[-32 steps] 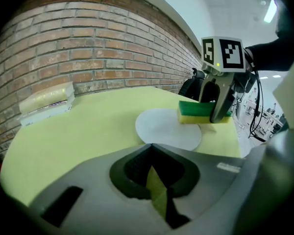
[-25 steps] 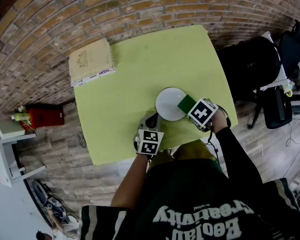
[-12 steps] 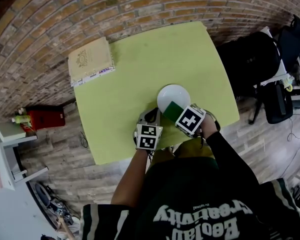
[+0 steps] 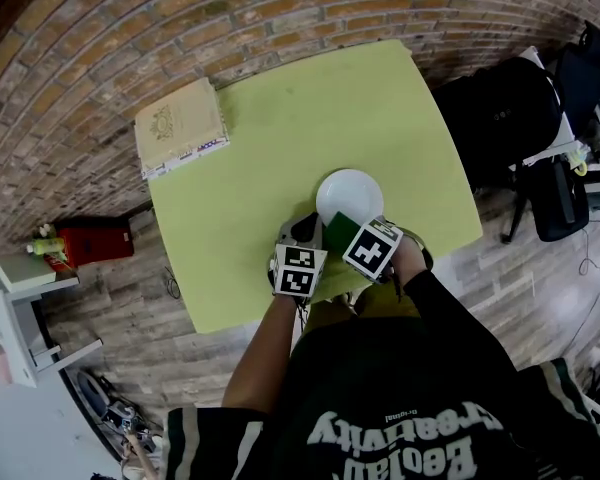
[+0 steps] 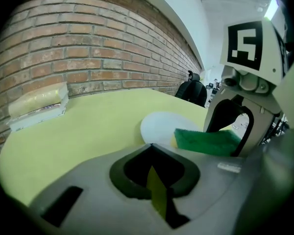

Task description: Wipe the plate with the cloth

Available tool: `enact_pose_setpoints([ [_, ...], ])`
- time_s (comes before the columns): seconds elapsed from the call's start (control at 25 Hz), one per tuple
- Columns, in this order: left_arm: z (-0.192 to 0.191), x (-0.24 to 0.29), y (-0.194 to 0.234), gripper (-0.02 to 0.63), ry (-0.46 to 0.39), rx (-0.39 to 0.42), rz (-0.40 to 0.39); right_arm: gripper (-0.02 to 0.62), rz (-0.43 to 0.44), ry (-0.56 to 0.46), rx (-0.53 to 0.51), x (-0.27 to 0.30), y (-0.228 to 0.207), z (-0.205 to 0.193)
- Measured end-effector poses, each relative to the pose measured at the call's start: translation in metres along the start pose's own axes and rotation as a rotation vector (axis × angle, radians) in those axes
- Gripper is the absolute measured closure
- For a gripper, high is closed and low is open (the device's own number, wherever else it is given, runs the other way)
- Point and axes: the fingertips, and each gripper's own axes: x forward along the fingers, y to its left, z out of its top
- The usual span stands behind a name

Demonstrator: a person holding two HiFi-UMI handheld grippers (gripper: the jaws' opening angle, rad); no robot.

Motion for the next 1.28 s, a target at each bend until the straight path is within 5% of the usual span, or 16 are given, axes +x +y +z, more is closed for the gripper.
enact_pose_setpoints([
  [0.52,-0.007,0.004,-0.001,0.600,0.037,0.028,0.007,0.282,-0.033,0.019,-0.008,-0.003,-0.010,-0.010],
  [1.28,-0.001,0.001,-0.001,0.600,0.034,0.042,0.019,0.282,-0.095,0.034,0.176,-0.023,-0.066,-0.081],
])
